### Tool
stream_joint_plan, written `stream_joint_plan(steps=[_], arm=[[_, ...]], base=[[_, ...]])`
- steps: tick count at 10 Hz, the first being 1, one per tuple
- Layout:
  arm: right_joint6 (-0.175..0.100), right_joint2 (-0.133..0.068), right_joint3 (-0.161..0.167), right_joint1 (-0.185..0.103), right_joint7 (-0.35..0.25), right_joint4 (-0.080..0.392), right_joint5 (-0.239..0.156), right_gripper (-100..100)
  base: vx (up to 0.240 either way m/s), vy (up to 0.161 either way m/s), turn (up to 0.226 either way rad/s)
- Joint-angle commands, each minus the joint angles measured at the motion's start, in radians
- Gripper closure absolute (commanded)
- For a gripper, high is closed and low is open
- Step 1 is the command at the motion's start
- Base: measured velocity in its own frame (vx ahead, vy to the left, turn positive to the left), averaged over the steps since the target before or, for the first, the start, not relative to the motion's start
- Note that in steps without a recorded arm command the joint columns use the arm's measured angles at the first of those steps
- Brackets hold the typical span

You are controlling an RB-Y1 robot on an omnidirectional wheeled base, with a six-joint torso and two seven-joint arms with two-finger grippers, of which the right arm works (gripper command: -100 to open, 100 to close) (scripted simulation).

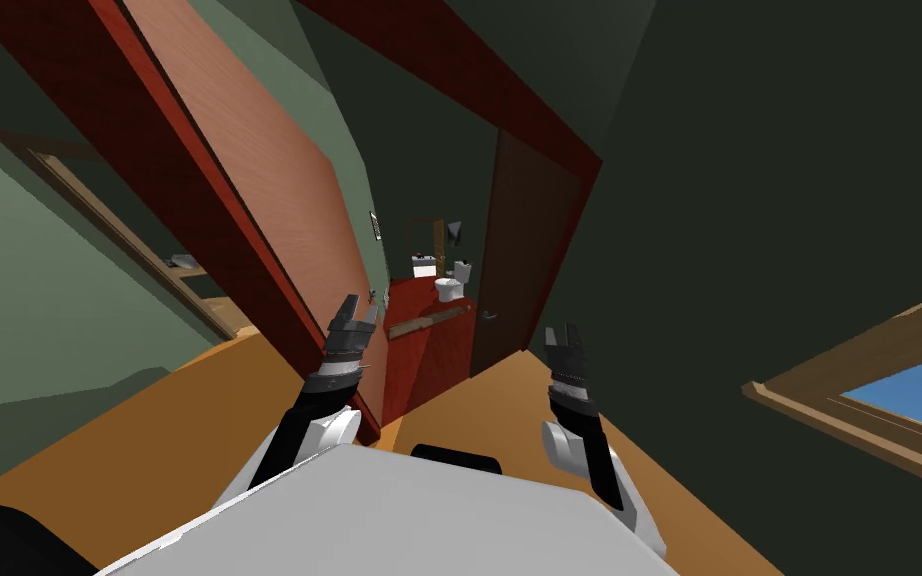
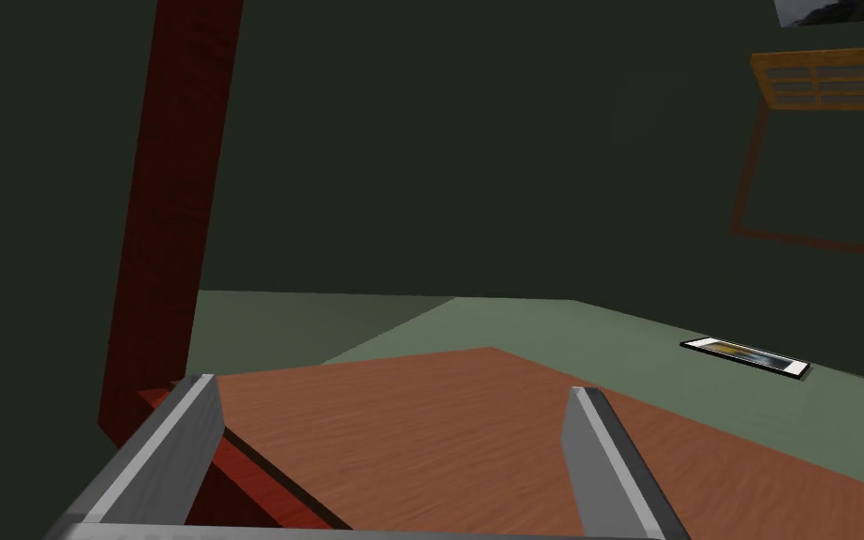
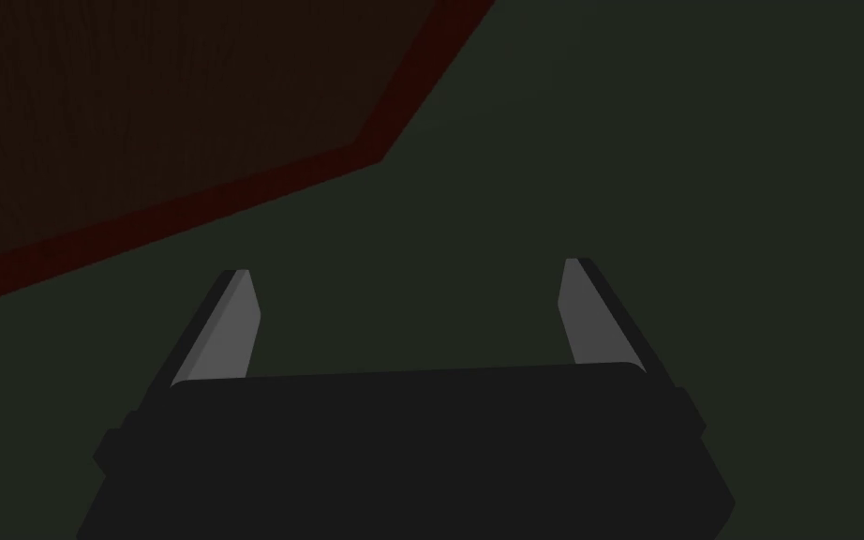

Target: Push the door open

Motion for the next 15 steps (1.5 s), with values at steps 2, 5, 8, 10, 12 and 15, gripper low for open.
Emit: stream_joint_plan(steps=[2,5,8,10,12,15], arm=[[-0.012,-0.003,0.002,-0.02,0.0,0.062,-0.001,-100],[-0.023,-0.01,0.002,-0.055,-0.002,0.153,-0.004,-100],[-0.034,-0.016,0.003,-0.092,-0.003,0.249,-0.008,-100],[-0.04,-0.019,0.003,-0.11,-0.004,0.297,-0.01,-100],[-0.045,-0.022,0.003,-0.129,-0.005,0.346,-0.011,-100],[-0.057,-0.027,0.004,-0.167,-0.007,0.431,-0.015,-100]], base=[[0.027,-0.054,0.1],[0.042,-0.081,0.141],[0.033,-0.076,0.136],[0.03,-0.061,0.102],[0.037,-0.061,0.097],[0.026,-0.066,0.116]])
